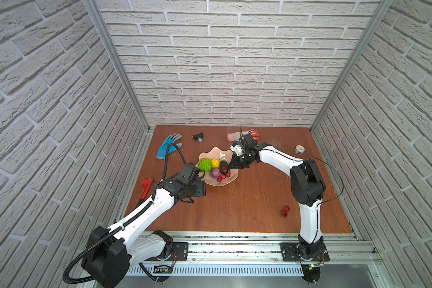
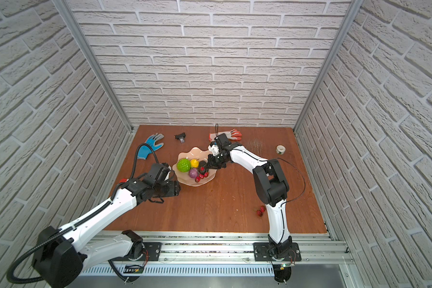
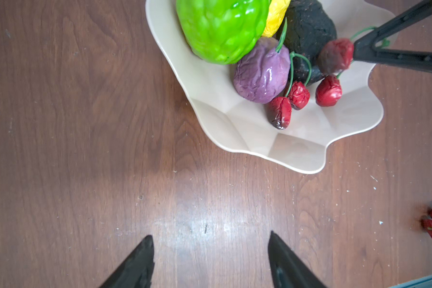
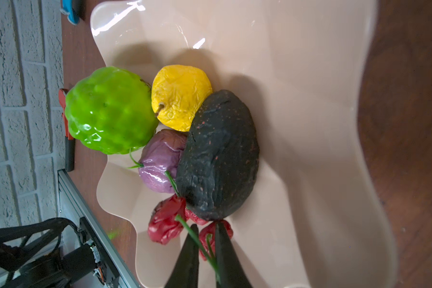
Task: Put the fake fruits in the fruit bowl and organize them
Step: 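Open the right gripper to release the cherries beside the avocado, then move the right gripper back down to the last red cherry pair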
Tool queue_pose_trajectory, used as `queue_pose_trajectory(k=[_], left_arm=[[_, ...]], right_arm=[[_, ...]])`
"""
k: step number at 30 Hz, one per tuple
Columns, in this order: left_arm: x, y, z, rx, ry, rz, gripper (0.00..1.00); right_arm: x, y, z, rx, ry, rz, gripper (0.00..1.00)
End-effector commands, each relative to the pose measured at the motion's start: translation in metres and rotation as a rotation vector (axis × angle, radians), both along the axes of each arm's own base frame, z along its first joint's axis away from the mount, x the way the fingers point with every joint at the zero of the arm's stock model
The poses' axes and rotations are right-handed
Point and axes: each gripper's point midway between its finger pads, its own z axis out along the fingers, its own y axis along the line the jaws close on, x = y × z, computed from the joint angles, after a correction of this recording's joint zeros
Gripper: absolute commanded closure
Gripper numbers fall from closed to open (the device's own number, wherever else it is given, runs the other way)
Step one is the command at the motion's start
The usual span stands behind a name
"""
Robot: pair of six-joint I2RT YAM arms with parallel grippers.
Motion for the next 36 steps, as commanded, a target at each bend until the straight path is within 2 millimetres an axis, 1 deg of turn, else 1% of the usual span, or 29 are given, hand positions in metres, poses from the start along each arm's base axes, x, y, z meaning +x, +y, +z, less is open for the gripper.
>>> queue_pose_trajectory(k=[1,11,14,15,16,18,23,27,31,36], left_arm=[[0.001,0.002,-0.001,-0.003,-0.002,0.019,0.28],[0.001,0.001,-0.002,-0.006,-0.002,0.019,0.28],[0.003,0.0,0.0,-0.011,-0.009,0.014,0.28],[0.004,-0.001,0.001,-0.012,-0.012,0.011,0.28],[0.006,-0.002,0.002,-0.012,-0.017,0.007,0.28],[0.008,-0.003,0.004,-0.01,-0.026,-0.003,0.28],[0.016,-0.007,0.011,-0.006,-0.056,-0.024,0.27],[0.023,-0.014,0.015,-0.025,-0.081,-0.044,0.27],[0.028,-0.018,0.013,-0.028,-0.084,-0.06,0.27],[0.032,-0.023,0.015,-0.039,-0.084,-0.072,0.27]], right_arm=[[0.01,-0.003,0.009,-0.01,-0.041,0.001,0.68],[0.017,-0.013,0.039,-0.051,-0.133,0.004,0.68],[0.019,-0.013,0.056,-0.046,-0.175,0.002,0.67],[0.02,-0.013,0.058,-0.044,-0.18,0.001,0.67],[0.018,-0.015,0.073,-0.035,-0.207,-0.004,0.67],[0.014,-0.018,0.084,-0.035,-0.227,-0.009,0.67],[-0.004,-0.039,0.102,-0.091,-0.269,-0.03,0.69],[-0.025,-0.06,0.112,-0.143,-0.289,-0.063,0.7],[-0.05,-0.083,0.111,-0.202,-0.275,-0.091,0.7],[-0.087,-0.112,0.102,-0.273,-0.227,-0.119,0.7]])
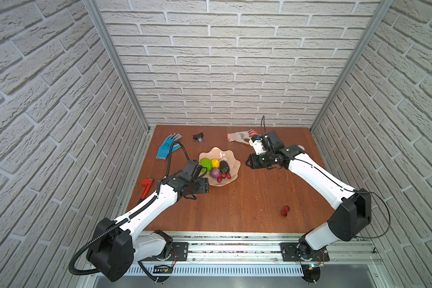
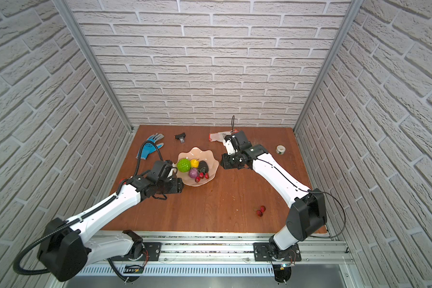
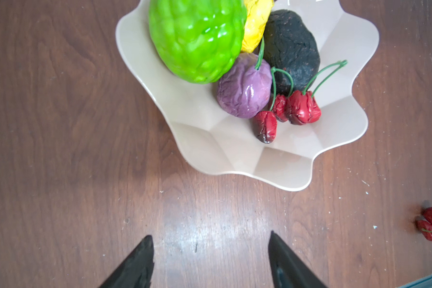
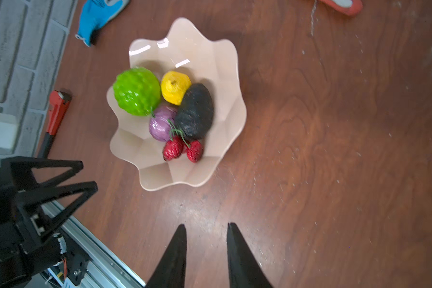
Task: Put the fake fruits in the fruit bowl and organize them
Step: 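Move the right gripper back down to the last red cherry pair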
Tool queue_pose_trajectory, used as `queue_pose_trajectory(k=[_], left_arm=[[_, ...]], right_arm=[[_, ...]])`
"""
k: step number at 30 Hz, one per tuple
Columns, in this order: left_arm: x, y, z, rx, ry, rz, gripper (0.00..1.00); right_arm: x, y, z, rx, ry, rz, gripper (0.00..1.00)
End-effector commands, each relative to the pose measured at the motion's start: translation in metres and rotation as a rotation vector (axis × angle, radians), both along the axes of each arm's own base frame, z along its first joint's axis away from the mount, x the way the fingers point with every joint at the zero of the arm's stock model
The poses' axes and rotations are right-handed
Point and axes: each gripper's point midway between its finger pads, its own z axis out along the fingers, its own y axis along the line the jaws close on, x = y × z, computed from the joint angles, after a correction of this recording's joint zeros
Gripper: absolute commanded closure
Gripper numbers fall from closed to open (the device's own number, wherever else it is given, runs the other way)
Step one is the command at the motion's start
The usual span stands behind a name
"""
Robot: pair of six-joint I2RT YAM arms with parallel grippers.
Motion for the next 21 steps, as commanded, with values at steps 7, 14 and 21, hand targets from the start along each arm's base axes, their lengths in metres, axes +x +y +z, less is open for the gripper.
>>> queue_pose_trajectory(k=[7,14,21], left_arm=[[0.019,-0.014,0.013,-0.042,-0.032,-0.017,0.27],[0.017,-0.018,0.007,-0.044,-0.005,-0.03,0.27],[0.013,-0.015,-0.002,-0.035,0.022,-0.021,0.27]], right_arm=[[-0.063,-0.062,-0.017,-0.153,0.05,-0.123,0.69],[-0.096,-0.089,-0.066,-0.261,0.165,-0.221,0.69],[-0.108,-0.106,-0.095,-0.374,0.188,-0.27,0.63]])
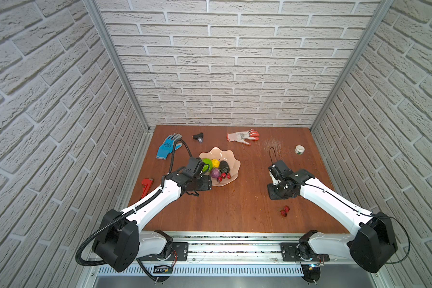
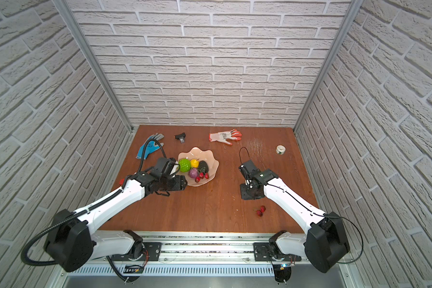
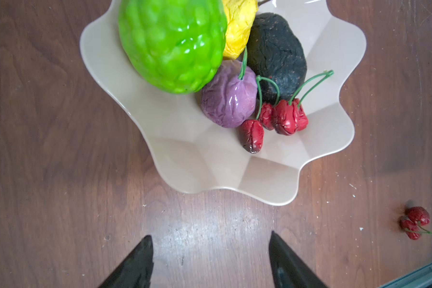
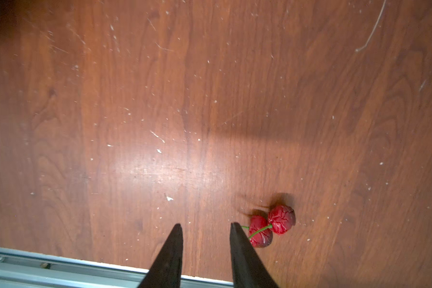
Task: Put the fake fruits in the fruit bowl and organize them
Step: 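Move the right gripper back down to the last red cherry pair, then lower the right gripper onto the last cherry pair and close on the stems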
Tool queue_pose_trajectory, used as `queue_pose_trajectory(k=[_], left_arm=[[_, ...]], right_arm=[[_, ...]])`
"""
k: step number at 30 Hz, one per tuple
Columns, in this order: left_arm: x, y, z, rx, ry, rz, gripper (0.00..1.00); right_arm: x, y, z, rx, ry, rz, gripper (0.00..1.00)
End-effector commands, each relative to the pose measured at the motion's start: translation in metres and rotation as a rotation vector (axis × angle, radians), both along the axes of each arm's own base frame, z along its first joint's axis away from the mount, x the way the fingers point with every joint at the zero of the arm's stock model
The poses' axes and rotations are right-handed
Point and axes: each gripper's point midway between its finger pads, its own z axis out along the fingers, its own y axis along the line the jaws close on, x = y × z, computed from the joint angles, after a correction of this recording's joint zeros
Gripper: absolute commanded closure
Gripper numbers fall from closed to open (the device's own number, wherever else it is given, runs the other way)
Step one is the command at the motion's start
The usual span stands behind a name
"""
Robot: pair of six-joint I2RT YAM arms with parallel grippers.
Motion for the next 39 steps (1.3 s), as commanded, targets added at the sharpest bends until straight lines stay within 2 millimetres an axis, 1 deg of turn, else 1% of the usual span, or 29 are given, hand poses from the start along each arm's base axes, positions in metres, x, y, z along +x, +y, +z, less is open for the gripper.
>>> queue_pose_trajectory(k=[1,4,7,11,14,18,24,28,34,39], left_arm=[[0.004,-0.002,-0.001,-0.003,0.0,-0.002,0.27],[0.005,-0.004,-0.002,-0.003,0.005,-0.008,0.27],[0.006,-0.005,-0.003,0.001,0.007,-0.015,0.27],[0.006,-0.006,-0.006,-0.002,0.018,-0.02,0.27],[0.006,-0.007,-0.008,-0.005,0.024,-0.019,0.27],[0.006,-0.008,-0.007,-0.01,0.021,-0.02,0.27],[0.006,-0.008,-0.008,-0.01,0.023,-0.026,0.27],[0.006,-0.009,-0.009,-0.014,0.023,-0.026,0.27],[0.004,-0.007,-0.009,-0.017,0.023,-0.019,0.27],[0.002,-0.006,-0.009,-0.017,0.024,-0.015,0.27]], right_arm=[[0.004,-0.008,-0.005,-0.046,-0.037,-0.049,0.62],[0.001,-0.011,-0.013,-0.06,-0.021,-0.053,0.6],[-0.004,-0.016,-0.016,-0.083,-0.02,-0.067,0.59],[-0.013,-0.022,-0.02,-0.095,-0.021,-0.096,0.5],[-0.016,-0.025,-0.022,-0.117,-0.02,-0.111,0.5],[-0.023,-0.03,-0.033,-0.141,-0.011,-0.139,0.5],[-0.031,-0.029,-0.041,-0.147,0.002,-0.146,0.52],[-0.029,-0.024,-0.044,-0.131,-0.011,-0.136,0.52],[-0.032,-0.021,-0.057,-0.15,0.022,-0.12,0.59],[-0.034,-0.022,-0.06,-0.161,0.026,-0.119,0.64]])
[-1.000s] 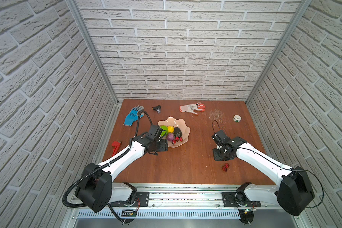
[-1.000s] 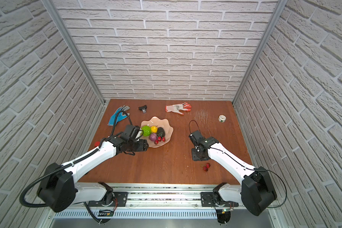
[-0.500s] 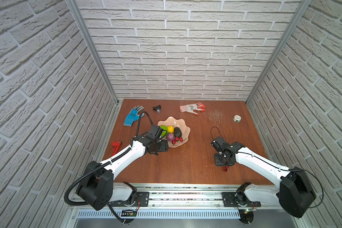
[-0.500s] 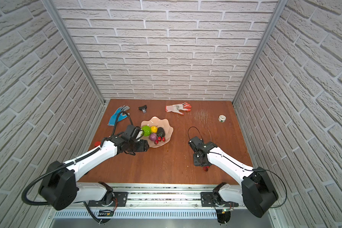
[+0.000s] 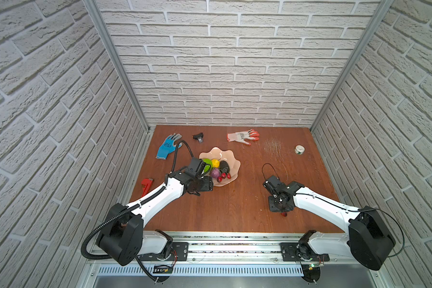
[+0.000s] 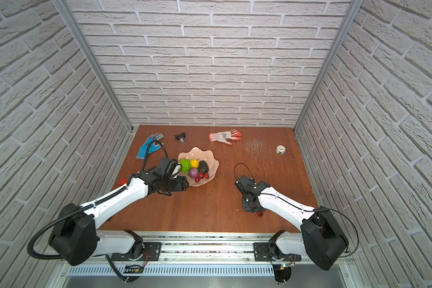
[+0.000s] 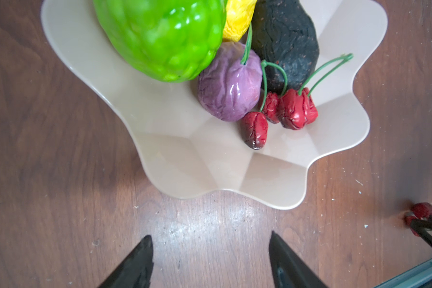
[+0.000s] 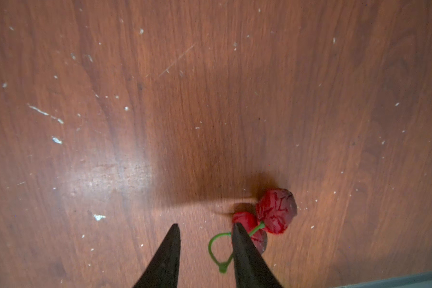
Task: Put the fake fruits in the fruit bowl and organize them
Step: 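Lower the right gripper onto the last cherry pair and close on the stems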
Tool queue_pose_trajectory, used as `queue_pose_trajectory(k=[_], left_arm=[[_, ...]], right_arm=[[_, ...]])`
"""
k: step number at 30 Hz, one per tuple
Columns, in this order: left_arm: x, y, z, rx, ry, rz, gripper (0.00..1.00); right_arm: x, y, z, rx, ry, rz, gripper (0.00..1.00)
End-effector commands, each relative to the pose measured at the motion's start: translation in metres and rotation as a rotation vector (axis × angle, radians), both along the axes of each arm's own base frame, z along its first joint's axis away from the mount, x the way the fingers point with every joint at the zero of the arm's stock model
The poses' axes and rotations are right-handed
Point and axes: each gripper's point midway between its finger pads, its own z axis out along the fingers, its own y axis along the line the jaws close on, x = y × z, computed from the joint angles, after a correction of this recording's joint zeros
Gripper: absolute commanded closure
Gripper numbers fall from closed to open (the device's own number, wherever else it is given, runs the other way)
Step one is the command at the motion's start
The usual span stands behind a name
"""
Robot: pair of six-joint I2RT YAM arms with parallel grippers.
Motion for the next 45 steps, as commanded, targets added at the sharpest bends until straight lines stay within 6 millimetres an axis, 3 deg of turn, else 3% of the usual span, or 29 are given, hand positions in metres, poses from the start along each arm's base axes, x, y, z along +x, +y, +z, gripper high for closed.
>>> queue_pose_trajectory(k=[1,22,30,45], left_arm=[[0.003,0.0,0.005,-0.017,-0.023,0.005,0.27],[0.002,0.0,0.002,-0.014,-0.014,0.004,0.27],[0.002,-0.001,0.0,-0.019,-0.01,0.005,0.27],[0.001,-0.002,-0.001,-0.024,-0.007,0.002,0.27]], right_arm=[[0.0,-0.003,-0.002,-0.019,-0.012,-0.009,0.65],[-0.008,-0.006,-0.005,-0.037,-0.013,-0.013,0.78],[-0.012,-0.008,0.0,-0.045,-0.031,-0.012,0.7],[-0.023,-0.011,-0.003,-0.06,-0.034,-0.029,0.67]])
